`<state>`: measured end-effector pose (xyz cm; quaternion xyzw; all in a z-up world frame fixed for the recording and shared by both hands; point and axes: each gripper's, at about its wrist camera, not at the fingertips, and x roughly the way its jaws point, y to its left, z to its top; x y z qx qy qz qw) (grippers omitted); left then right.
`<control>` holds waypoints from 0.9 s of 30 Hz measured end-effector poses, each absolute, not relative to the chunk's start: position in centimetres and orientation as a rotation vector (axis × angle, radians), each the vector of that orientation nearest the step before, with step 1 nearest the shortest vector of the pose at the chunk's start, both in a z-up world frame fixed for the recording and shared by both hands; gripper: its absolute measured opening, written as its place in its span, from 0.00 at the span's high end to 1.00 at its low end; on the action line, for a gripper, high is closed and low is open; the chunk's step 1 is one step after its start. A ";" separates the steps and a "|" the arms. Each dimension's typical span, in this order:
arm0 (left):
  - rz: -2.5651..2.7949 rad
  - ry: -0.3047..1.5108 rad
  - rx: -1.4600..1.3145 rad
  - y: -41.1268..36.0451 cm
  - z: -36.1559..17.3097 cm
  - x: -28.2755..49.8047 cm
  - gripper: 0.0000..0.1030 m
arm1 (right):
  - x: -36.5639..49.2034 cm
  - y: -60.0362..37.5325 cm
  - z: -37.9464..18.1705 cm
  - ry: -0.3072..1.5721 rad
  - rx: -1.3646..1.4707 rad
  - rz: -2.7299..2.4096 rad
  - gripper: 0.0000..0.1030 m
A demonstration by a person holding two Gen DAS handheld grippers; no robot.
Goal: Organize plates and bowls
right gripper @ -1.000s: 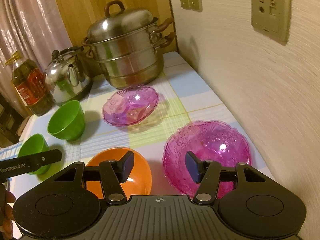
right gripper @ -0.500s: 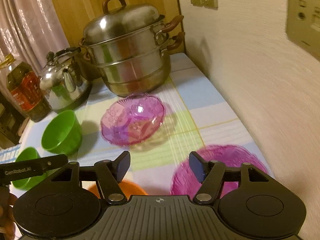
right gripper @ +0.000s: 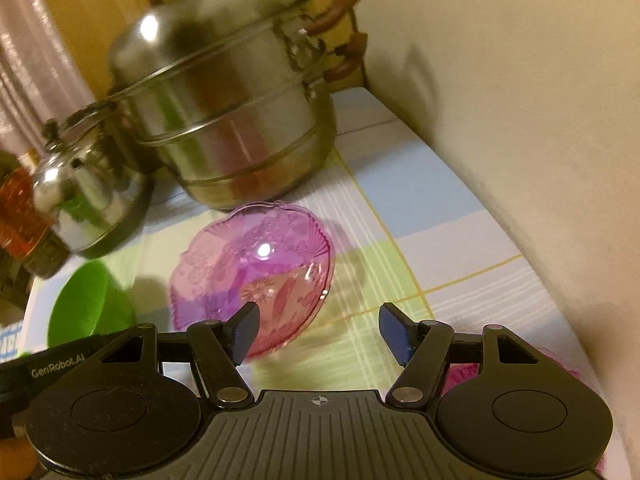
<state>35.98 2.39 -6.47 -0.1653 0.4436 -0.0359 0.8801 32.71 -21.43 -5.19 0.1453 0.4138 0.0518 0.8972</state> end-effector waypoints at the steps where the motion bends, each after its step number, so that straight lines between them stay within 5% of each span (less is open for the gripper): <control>1: -0.074 0.929 -0.344 2.4 -6.8 36.4 0.42 | 33.2 -21.6 -5.6 0.860 0.322 0.104 0.36; 17: -0.065 0.919 -0.341 2.0 -11.1 39.5 0.64 | 38.0 -20.4 -10.8 0.946 0.343 0.110 0.37; 27: -0.080 0.907 -0.328 1.9 -11.6 39.9 0.83 | 39.4 -19.9 -12.1 0.989 0.321 0.116 0.61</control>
